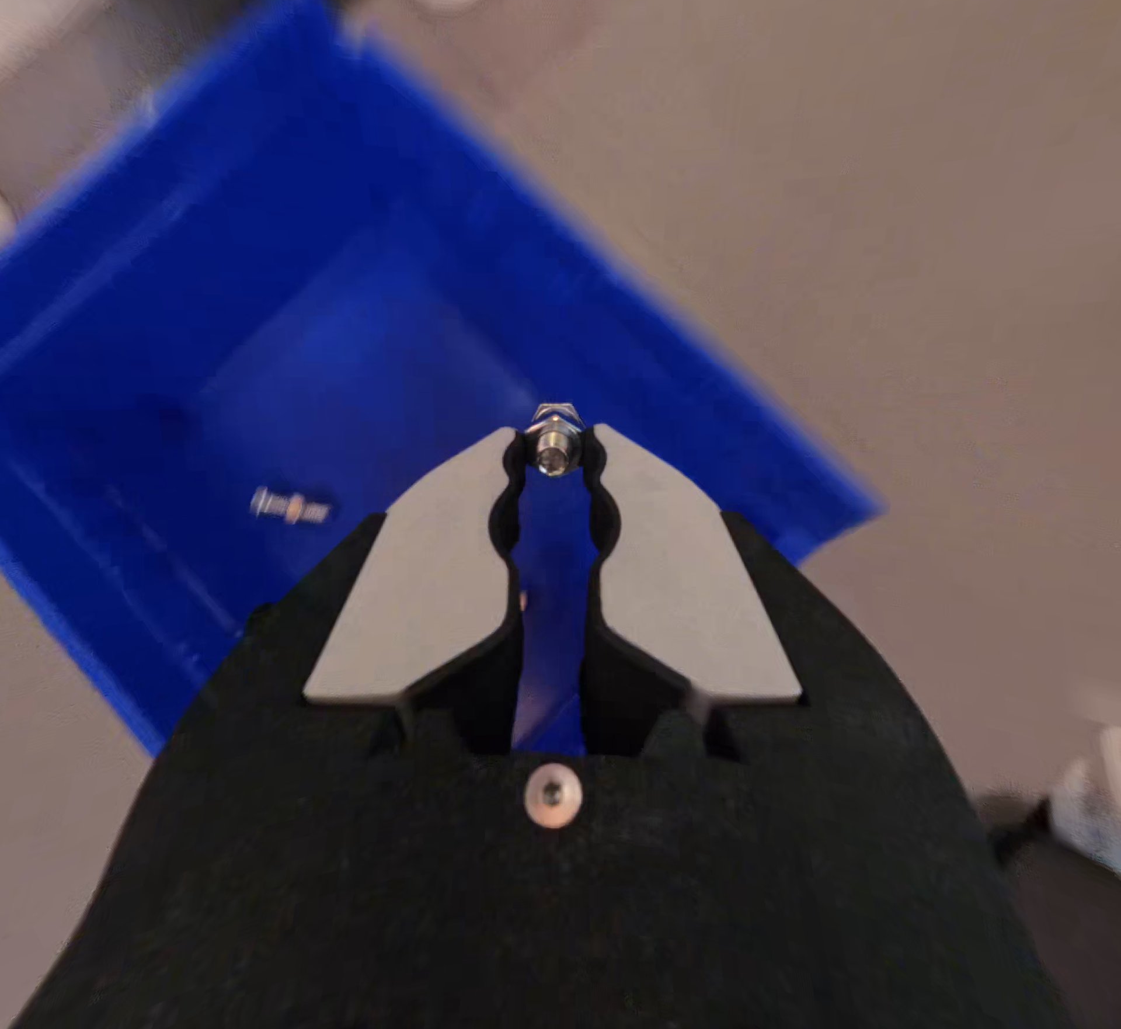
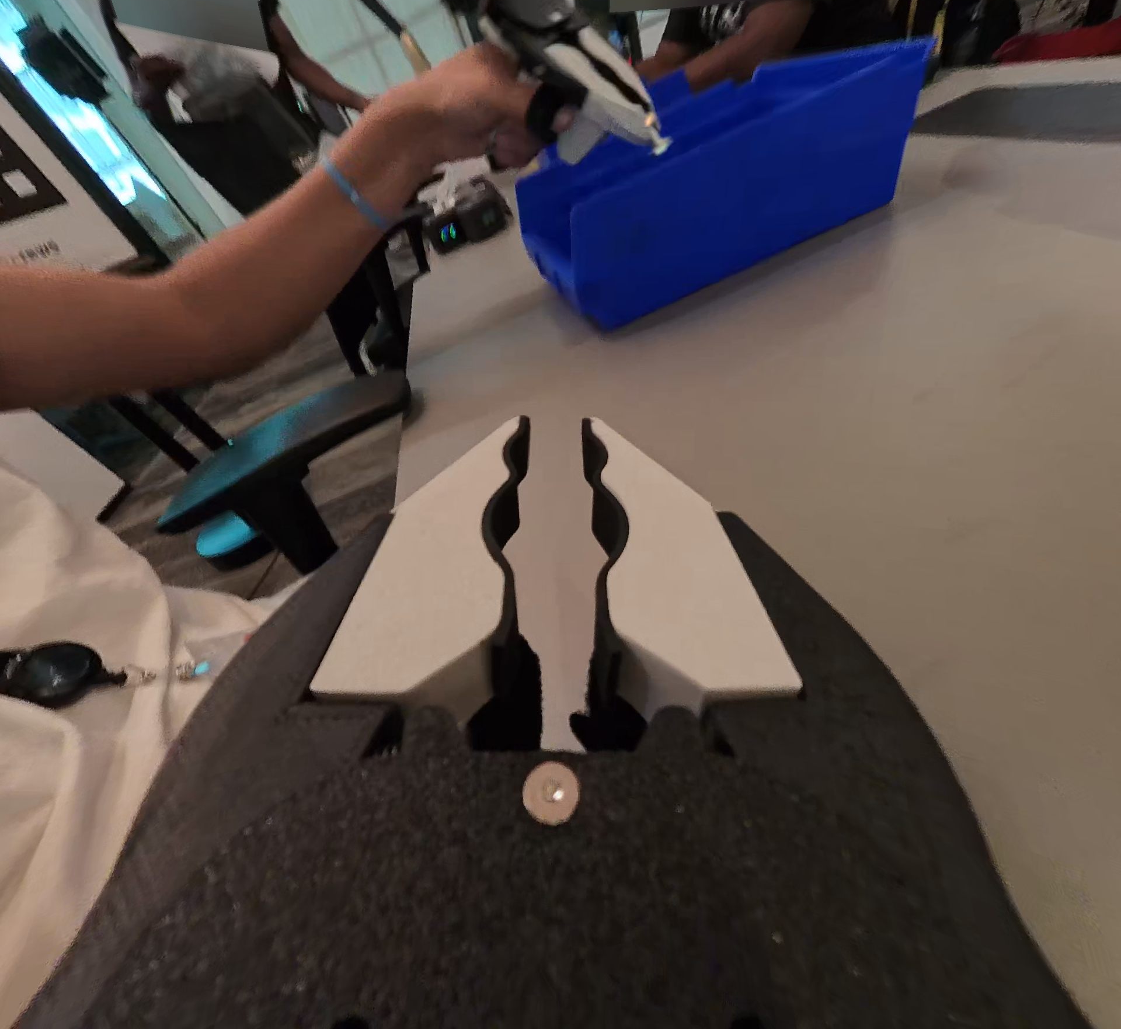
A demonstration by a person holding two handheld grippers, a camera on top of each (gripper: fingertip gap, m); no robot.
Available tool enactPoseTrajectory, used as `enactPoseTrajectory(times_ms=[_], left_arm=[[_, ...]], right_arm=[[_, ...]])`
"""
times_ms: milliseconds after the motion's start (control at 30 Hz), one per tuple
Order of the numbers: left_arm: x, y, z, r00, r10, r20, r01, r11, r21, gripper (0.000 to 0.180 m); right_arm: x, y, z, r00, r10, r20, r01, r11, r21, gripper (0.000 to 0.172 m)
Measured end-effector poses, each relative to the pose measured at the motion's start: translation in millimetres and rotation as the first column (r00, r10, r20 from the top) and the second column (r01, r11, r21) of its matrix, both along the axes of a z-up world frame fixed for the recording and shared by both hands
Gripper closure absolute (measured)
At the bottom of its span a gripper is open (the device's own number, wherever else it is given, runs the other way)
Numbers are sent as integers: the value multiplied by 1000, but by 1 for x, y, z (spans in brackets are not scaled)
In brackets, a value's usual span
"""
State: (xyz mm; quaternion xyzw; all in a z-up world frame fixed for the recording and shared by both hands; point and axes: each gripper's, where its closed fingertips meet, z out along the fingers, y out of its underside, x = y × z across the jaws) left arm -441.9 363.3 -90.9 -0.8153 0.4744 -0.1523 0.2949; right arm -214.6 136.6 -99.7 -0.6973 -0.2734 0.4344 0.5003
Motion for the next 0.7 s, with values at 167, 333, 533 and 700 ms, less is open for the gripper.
enactPoseTrajectory(times_ms=[167, 333, 533, 700], left_arm=[[98, -117, 125, 689, -397, 606, 290, 918, 272, 163], [172, -205, 124, 398, -575, 714, 350, 815, 461, 163], [211, -209, 58, 467, -501, 728, 380, 858, 346, 163], [221, -213, 45, 462, -472, 751, 417, 863, 285, 163]], right_arm=[[-8, 28, 54, 986, 40, -163, -38, 999, 17, 148], [-18, 24, 93, 832, 289, -473, -380, 919, -107, 131], [-12, 11, 68, 843, 288, -454, -375, 920, -113, 132], [-8, 19, 58, 877, 259, -405, -327, 939, -106, 143]])
